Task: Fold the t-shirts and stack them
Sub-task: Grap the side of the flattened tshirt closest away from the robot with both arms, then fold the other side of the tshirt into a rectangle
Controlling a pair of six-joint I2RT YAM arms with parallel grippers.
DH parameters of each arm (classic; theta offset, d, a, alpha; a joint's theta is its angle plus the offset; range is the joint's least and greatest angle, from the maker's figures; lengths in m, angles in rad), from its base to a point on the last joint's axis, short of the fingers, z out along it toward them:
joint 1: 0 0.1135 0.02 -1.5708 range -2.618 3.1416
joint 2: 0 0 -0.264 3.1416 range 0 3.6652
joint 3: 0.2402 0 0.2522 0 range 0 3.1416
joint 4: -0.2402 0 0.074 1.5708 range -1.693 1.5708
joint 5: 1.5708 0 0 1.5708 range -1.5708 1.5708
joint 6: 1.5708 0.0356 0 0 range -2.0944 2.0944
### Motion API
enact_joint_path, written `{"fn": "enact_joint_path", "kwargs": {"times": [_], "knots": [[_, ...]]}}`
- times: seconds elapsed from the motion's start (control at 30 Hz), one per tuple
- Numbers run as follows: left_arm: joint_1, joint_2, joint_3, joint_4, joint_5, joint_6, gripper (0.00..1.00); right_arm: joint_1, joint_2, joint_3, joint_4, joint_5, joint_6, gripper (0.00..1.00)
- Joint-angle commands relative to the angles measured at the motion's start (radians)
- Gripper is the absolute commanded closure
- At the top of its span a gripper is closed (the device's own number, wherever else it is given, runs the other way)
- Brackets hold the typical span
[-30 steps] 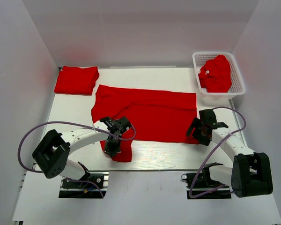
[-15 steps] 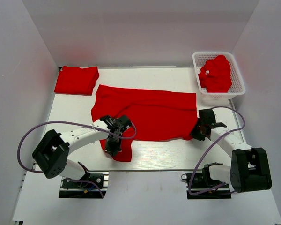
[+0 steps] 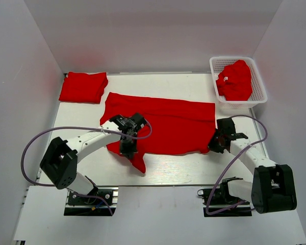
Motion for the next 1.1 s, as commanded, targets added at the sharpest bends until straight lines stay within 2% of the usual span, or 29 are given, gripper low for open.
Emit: {"fn": "enact_joint_path", "kwargs": {"times": [0.0, 0.43, 0.8, 0.97, 1.07], "knots": [[0.041, -0.022, 0.056, 0.011, -0.054, -0.023, 1.0, 0.0, 0.017, 0.068, -0.043, -0.008, -0.028, 1.0], [0.145, -0.005, 0.161, 0.107, -0.097, 0.043, 1.0, -0.003, 0.092, 0.224, -0.114, 0.006, -0.098, 1.0], [0.194, -0.029, 0.19, 0.139, -0.252, 0.054, 1.0, -0.001, 0.144, 0.306, -0.088, 0.047, -0.115, 1.0], [0.194, -0.085, 0.143, 0.296, -0.276, 0.171, 1.0, -0.003, 0.174, 0.345, -0.094, 0.043, -0.122, 1.0], [0.204, -0.117, 0.118, 0.402, -0.235, 0.248, 1.0, -0.003, 0.184, 0.361, -0.096, 0.044, -0.128, 1.0]]}}
